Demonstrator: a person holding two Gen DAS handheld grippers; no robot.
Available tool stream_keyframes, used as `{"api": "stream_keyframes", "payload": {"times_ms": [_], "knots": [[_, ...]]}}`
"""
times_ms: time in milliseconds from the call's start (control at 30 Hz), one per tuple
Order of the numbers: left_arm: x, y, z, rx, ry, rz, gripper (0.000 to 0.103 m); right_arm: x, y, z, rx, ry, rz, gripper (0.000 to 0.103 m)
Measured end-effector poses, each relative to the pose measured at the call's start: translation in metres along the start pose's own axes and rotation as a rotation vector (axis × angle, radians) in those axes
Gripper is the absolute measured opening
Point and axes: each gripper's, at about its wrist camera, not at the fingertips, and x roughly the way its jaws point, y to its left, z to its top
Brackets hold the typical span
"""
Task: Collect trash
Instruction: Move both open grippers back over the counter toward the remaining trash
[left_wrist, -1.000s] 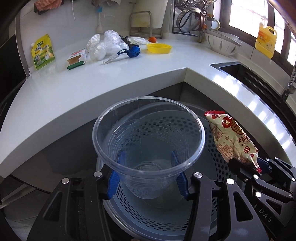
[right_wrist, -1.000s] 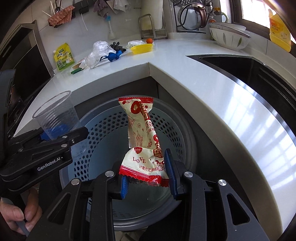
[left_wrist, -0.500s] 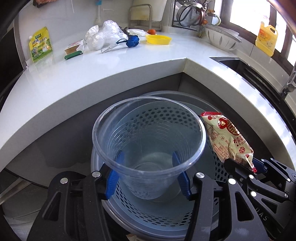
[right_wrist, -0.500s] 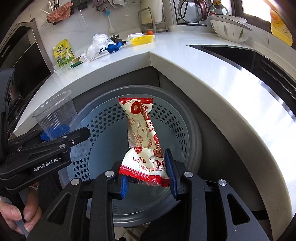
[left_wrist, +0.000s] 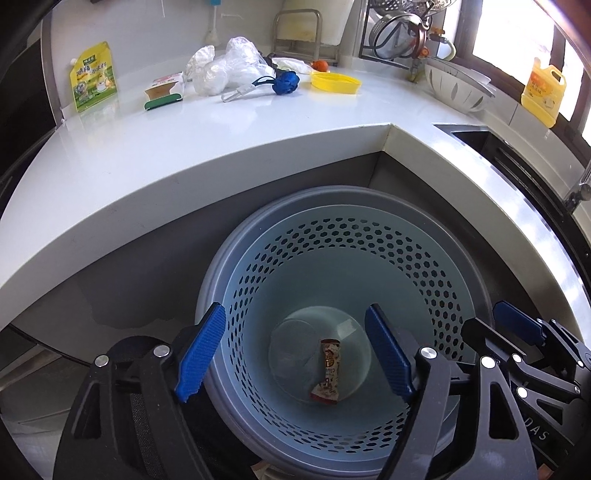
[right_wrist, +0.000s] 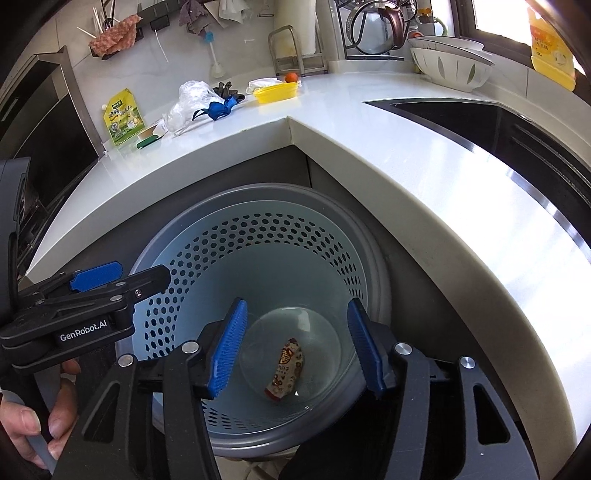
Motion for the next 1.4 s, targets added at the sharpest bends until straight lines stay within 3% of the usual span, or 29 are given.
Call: {"api": "stream_keyframes", "payload": {"times_ms": [367, 733, 1067, 1400], "knots": [[-0.012, 0.008, 0.016, -0.004, -0.050, 0.041, 0.080, -0.007, 0.004, 0.021, -0.018, -0.056, 0.028, 0.057], [-0.026, 0.015, 0.048, -0.016, -0.125, 0.010, 0.081, -0.011, 0.011, 0.067, -0.060, -0.115, 0.011, 0.061], [-0.030, 0.033, 0.077, -0.023, -0.171, 0.025, 0.082, -0.011, 0.015, 0.101, -0.081, -0.161, -0.006, 0.062], [-0.027, 0.047, 0.118, -0.046, -0.226, 0.068, 0.085, -0.001, 0.011, 0.156, -0.118, -0.207, -0.006, 0.064]]}}
